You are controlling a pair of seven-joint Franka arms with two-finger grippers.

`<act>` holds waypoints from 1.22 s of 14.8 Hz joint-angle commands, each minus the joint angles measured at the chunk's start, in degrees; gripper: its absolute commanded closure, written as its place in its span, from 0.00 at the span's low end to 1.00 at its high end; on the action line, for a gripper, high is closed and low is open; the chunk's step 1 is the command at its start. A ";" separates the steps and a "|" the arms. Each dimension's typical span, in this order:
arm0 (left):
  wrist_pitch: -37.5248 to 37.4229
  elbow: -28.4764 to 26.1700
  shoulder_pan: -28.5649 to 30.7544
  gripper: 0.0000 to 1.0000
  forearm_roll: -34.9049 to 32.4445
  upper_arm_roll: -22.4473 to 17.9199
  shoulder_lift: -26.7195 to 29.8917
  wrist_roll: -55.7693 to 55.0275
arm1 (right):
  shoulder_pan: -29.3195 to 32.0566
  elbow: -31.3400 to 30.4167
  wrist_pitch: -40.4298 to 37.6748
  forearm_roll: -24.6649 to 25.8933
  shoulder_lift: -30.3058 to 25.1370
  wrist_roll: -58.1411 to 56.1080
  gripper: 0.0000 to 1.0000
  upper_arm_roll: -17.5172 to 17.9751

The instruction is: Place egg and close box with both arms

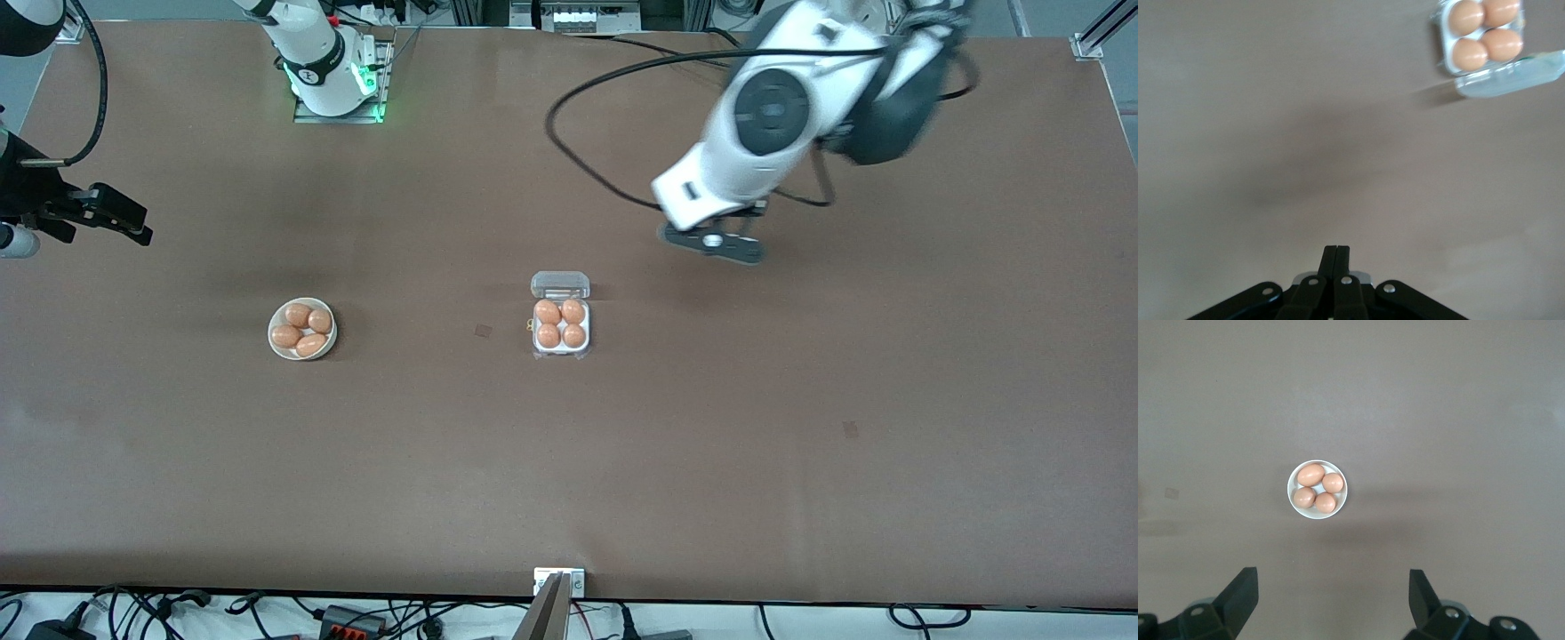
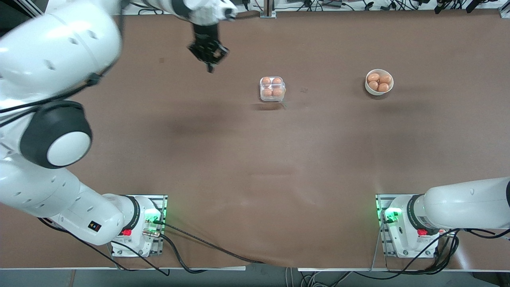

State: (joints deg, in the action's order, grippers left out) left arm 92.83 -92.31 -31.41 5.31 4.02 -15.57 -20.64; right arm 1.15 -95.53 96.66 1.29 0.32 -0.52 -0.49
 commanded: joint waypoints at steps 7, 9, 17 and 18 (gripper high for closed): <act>23.17 0.20 -12.62 0.99 -3.19 -0.85 -14.57 -18.73 | 0.70 1.31 -4.73 0.47 -1.11 -0.97 0.00 0.67; 26.86 0.29 -13.58 0.99 -4.25 -0.94 -16.50 -19.95 | 0.70 1.22 -4.56 0.38 -1.11 -0.89 0.00 0.67; 44.98 1.08 -12.98 0.99 -4.60 -2.52 -22.05 -19.53 | 0.61 0.87 -4.03 0.12 -0.77 -0.89 0.00 0.58; 44.89 1.08 -12.19 0.98 -5.13 -2.87 -21.52 -19.52 | 0.61 0.87 -3.94 0.12 -0.50 -0.89 0.00 0.67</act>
State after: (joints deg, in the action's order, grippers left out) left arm 137.45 -92.65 -44.21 1.94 2.27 -37.36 -39.94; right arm 1.17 -94.48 92.86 1.29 -0.18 -0.56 -0.37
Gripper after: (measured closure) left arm 0.987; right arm 0.000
